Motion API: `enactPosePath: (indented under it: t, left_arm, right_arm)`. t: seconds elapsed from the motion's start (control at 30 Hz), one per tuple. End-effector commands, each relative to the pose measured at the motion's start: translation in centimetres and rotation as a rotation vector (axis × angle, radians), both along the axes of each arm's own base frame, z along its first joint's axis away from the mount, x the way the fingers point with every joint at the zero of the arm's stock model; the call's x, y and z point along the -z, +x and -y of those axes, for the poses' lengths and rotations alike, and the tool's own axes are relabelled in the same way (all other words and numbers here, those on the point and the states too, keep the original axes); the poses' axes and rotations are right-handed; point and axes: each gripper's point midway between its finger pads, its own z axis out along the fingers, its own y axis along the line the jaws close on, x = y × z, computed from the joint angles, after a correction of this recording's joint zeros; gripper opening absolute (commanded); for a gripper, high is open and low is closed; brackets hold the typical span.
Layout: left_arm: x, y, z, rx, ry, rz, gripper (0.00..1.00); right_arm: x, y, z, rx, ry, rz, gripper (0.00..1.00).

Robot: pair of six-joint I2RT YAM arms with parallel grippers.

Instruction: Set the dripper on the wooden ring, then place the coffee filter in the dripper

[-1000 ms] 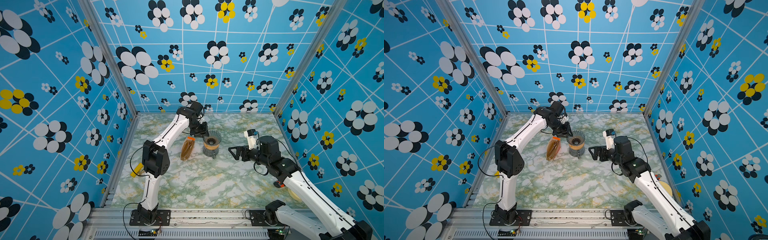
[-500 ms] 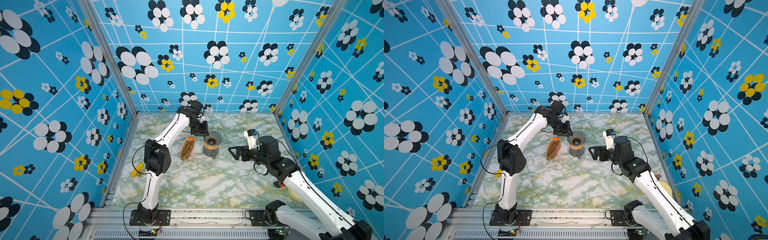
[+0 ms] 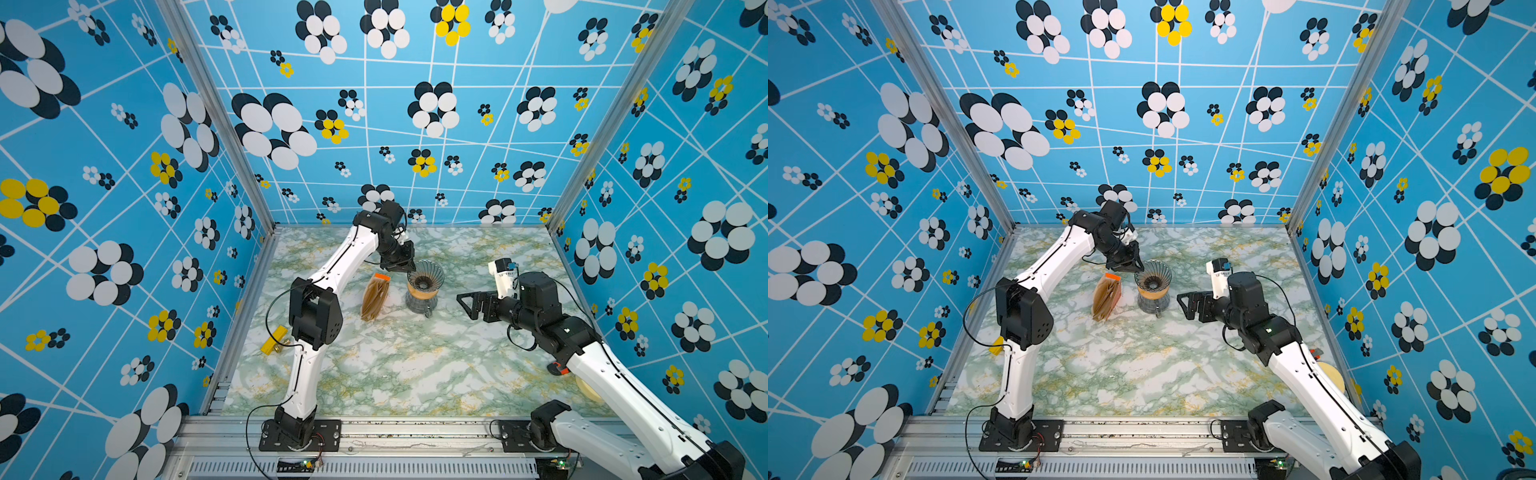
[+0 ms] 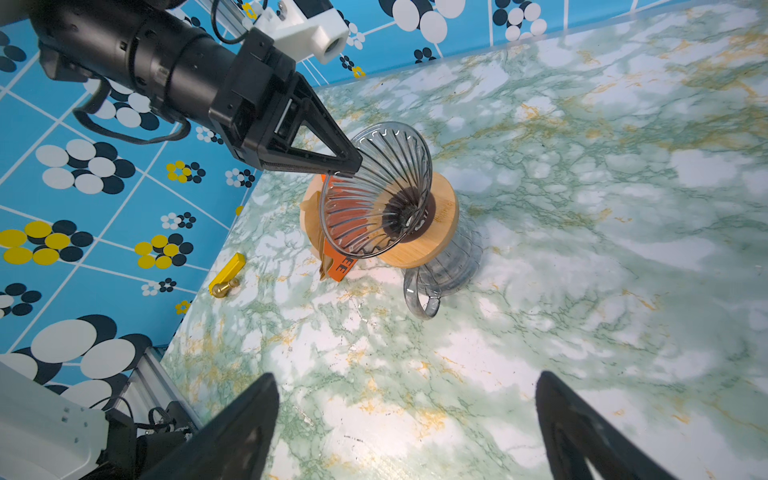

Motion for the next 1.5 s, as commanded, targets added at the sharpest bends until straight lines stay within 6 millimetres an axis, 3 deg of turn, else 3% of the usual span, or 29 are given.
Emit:
enactPosePath:
  t: [0.0,0.27,0.43,1.47]
  left_arm:
    - [0.1,-0.1,0.0,0.012,-0.004,-0.020,0.19]
    - [0.2,0.2,0.2,0.010,-0.011,-0.029,0.18]
    - [0.0,0.3,0.3,0.009,-0.024,-0.035,0.23]
    - [0.6,1.0,-0.4,0.006,-0.073,-0.060,0.16]
  right_arm:
    - [-0.1,-0.1,0.1,0.000,0.014,0.013,0.98]
    - [0.1,-0.3,0.2,0.000,0.012,0.013,0.98]
    - [0.1,-0.2,0.1,-0.007,0.008,0.011,0.98]
    - [0.4,-0.2,0.1,-0.002,0.004,0.003,0.98]
